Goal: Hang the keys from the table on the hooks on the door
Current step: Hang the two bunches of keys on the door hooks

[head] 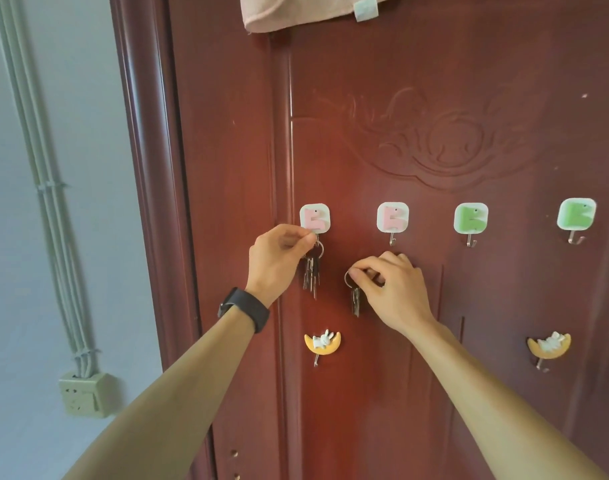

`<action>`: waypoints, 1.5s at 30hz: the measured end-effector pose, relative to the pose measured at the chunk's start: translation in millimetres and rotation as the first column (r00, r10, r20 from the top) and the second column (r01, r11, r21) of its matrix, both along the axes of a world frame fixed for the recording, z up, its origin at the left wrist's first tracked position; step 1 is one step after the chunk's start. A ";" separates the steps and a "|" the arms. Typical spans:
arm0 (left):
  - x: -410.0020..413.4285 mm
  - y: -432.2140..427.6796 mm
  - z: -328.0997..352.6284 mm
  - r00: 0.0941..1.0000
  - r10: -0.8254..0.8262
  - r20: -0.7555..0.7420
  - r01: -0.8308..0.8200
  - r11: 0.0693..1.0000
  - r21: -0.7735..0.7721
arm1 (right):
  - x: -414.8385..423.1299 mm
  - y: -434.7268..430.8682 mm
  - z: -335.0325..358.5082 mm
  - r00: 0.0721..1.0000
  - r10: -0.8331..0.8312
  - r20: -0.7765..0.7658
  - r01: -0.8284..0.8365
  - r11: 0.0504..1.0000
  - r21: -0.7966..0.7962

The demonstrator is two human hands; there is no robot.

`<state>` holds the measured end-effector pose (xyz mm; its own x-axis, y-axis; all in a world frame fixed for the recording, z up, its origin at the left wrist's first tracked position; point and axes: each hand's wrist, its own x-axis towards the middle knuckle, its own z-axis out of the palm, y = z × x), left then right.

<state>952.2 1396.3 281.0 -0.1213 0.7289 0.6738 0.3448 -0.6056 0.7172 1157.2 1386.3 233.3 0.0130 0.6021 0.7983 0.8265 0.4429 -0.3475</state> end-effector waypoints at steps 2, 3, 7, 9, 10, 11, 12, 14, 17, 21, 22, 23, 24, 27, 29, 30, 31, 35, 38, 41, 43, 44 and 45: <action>-0.4 0.9 5.5 0.999 0.012 -0.035 -0.012 1.000 0.003 | 0.4 0.9 4.0 1.000 -0.001 0.002 0.001 1.000 0.018; -0.7 1.3 8.1 0.998 0.028 -0.060 -0.027 1.000 0.003 | 0.5 1.7 6.4 1.000 -0.001 0.001 0.001 1.000 0.024; 2.6 1.2 7.6 0.985 0.092 -0.143 -0.090 0.996 0.021 | -1.9 1.6 6.7 1.000 0.005 0.004 -0.005 1.000 0.028; 10.5 -8.9 0.5 0.974 0.113 -0.196 -0.109 0.994 0.031 | 3.6 -7.6 -1.6 1.000 0.000 -0.028 0.000 1.000 0.030; 10.7 -9.8 -4.4 0.969 0.131 -0.210 -0.124 0.991 0.045 | 4.4 -8.0 -4.0 1.000 0.005 -0.023 -0.005 1.000 0.027; 10.1 -10.9 -10.0 0.960 0.152 -0.233 -0.141 0.988 0.065 | 4.4 -8.3 -6.0 1.000 0.011 -0.015 -0.011 1.000 0.020; 9.7 -11.0 -15.2 0.952 0.171 -0.255 -0.155 0.984 0.083 | 4.8 -8.3 -6.5 1.000 0.013 -0.011 -0.013 1.000 0.008; 8.9 -12.0 -24.6 0.944 0.192 -0.270 -0.173 0.981 0.093 | 6.3 -6.5 -4.7 1.000 0.023 -0.005 -0.024 0.999 -0.021; 9.7 -22.4 -34.9 0.934 0.232 -0.271 -0.218 0.973 0.080 | 5.6 -9.6 -1.7 0.992 0.109 -0.063 -0.115 0.988 -0.099; 18.9 -47.4 -52.8 0.930 0.210 -0.303 -0.168 0.973 0.157 | 13.4 -25.4 -5.8 0.900 0.249 -0.358 -0.310 0.943 -0.124; 23.6 -52.9 -57.4 0.928 0.164 -0.335 -0.123 0.983 0.140 | 16.4 -29.6 -8.9 0.872 0.264 -0.413 -0.338 0.934 -0.116; 29.3 -56.2 -61.6 0.920 0.111 -0.375 -0.077 0.991 0.106 | 19.2 -34.0 -11.6 0.847 0.276 -0.454 -0.359 0.927 -0.107; 35.2 -58.2 -64.1 0.910 0.056 -0.411 -0.034 0.998 0.062 | 21.5 -38.7 -13.2 0.824 0.289 -0.488 -0.380 0.920 -0.097; 51.2 -54.4 -66.5 0.914 -0.109 -0.392 0.082 0.993 -0.086 | 26.2 -50.7 -13.0 0.740 0.333 -0.584 -0.449 0.892 -0.061; 59.8 -50.5 -66.6 0.933 -0.163 -0.322 0.131 0.984 -0.118 | 29.7 -55.7 -11.1 0.700 0.340 -0.628 -0.468 0.882 -0.045; 64.0 -49.2 -66.2 0.941 -0.178 -0.286 0.148 0.981 -0.124 | 31.8 -57.5 -9.8 0.691 0.339 -0.638 -0.472 0.881 -0.042; 68.0 -47.5 -65.3 0.950 -0.194 -0.245 0.164 0.977 -0.134 | 34.2 -59.0 -8.4 0.686 0.339 -0.644 -0.473 0.880 -0.041; 82.1 -43.6 -57.8 0.958 -0.234 -0.164 0.211 0.967 -0.144 | 42.7 -63.6 -4.0 0.685 0.336 -0.646 -0.476 0.878 -0.048; 87.4 -41.5 -53.0 0.957 -0.233 -0.175 0.214 0.970 -0.117 | 48.1 -62.9 -3.8 0.694 0.327 -0.641 -0.468 0.882 -0.056; 90.1 -40.6 -47.2 0.962 -0.206 -0.181 0.190 0.976 -0.103 | 54.8 -58.5 -3.1 0.766 0.295 -0.570 -0.406 0.911 -0.074; 92.5 -39.5 -41.8 0.968 -0.190 -0.164 0.177 0.980 -0.089 | 58.5 -54.6 -1.8 0.851 0.213 -0.479 -0.278 0.958 -0.068; 94.1 -38.0 -39.1 0.972 -0.177 -0.153 0.166 0.983 -0.080 | 60.3 -51.7 -1.4 0.898 0.146 -0.416 -0.178 0.983 -0.039; 95.7 -35.9 -36.6 0.977 -0.161 -0.140 0.153 0.986 -0.070 | 62.3 -47.6 -2.0 0.941 0.059 -0.332 -0.062 0.998 0.002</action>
<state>1047.8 1360.4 244.4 0.0935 0.7699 0.6313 0.3517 -0.6187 0.7025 1219.5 1338.7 231.3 0.2396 0.6166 0.7499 0.6352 0.4847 -0.6014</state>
